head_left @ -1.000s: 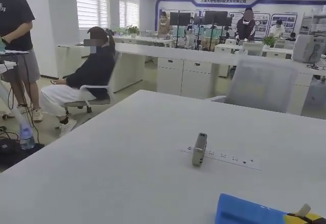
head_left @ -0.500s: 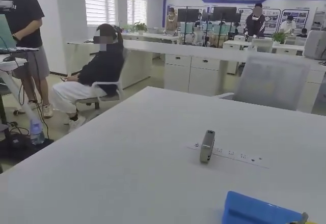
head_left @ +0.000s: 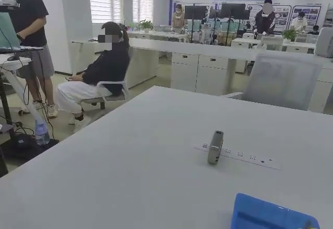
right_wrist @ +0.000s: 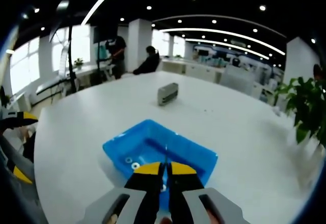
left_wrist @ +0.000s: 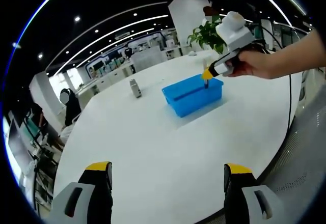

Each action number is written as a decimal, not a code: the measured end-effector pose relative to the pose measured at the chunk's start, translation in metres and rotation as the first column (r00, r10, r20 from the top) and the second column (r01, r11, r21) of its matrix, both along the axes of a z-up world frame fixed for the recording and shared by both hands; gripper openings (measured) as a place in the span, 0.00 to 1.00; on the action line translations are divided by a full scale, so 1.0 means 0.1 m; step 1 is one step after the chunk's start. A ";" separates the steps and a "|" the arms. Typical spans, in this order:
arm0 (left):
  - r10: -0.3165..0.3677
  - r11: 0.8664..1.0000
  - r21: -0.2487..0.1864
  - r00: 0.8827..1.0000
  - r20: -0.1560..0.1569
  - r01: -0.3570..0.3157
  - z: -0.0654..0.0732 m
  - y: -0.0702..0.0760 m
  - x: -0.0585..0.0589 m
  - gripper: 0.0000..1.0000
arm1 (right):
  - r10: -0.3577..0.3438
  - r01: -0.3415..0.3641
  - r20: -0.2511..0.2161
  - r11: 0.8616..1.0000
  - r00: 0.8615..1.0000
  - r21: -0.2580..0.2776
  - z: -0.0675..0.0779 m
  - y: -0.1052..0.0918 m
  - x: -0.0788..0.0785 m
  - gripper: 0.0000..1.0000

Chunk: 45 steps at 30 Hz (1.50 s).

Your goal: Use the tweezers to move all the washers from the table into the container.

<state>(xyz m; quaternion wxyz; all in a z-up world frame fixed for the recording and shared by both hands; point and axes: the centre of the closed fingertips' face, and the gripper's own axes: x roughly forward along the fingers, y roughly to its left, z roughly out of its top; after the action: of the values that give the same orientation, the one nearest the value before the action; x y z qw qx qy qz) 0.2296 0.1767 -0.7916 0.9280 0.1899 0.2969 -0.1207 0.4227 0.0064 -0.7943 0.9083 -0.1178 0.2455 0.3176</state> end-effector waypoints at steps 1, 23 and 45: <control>0.001 1.000 0.000 1.000 -0.001 -0.001 0.00 0.00 0.00 0.93 | -0.001 0.001 -0.003 1.000 1.000 -0.001 -0.01 -0.01 0.00 0.01; -0.014 1.000 0.002 1.000 -0.003 0.014 -0.01 -0.02 0.00 0.93 | 0.096 -0.099 0.057 0.994 0.994 0.042 0.61 -0.08 -0.20 0.01; -0.008 1.000 -0.025 1.000 0.006 0.008 0.02 -0.03 0.00 0.93 | 0.499 -0.507 -0.102 0.816 0.860 -0.280 0.36 0.03 -1.13 0.01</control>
<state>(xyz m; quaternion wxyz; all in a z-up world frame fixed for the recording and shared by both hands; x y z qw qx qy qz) 0.2293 0.1738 -0.7900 0.9306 0.1800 0.2920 -0.1275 0.3092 0.0092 -0.7579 0.7608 -0.3095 0.2615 0.5069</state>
